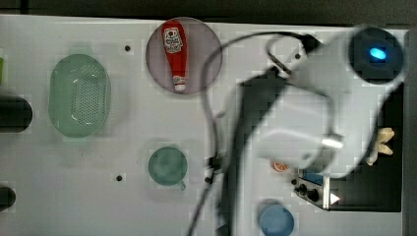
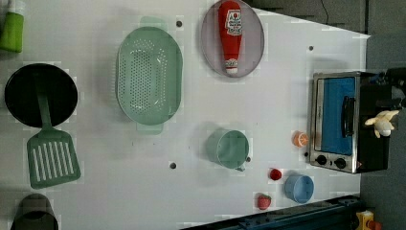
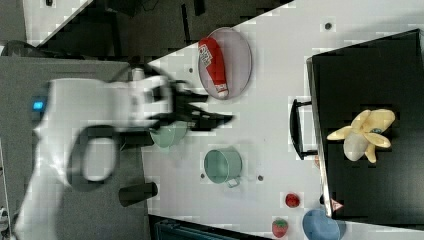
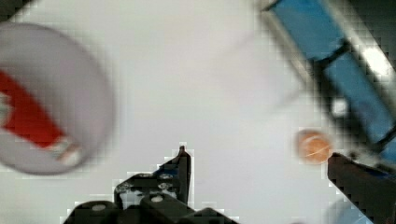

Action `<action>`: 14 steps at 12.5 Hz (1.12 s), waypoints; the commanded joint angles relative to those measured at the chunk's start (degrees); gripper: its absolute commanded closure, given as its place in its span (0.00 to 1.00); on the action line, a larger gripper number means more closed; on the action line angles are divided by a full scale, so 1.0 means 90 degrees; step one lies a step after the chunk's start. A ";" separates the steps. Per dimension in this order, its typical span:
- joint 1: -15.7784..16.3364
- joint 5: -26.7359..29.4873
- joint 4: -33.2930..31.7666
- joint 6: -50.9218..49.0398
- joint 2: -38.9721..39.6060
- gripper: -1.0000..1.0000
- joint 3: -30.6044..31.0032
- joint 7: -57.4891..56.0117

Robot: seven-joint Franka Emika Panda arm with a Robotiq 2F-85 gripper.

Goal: Pick banana from table and place on oven.

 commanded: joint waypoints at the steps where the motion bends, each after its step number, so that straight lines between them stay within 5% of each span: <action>1: 0.0235 0.0123 0.0170 -0.0694 -0.0845 0.00 0.0514 0.2393; 6: 0.0235 -0.0129 0.0113 -0.1539 -0.1780 0.00 0.0838 0.2428; 14: 0.0222 -0.0200 0.0108 -0.1589 -0.1883 0.00 0.0786 0.2442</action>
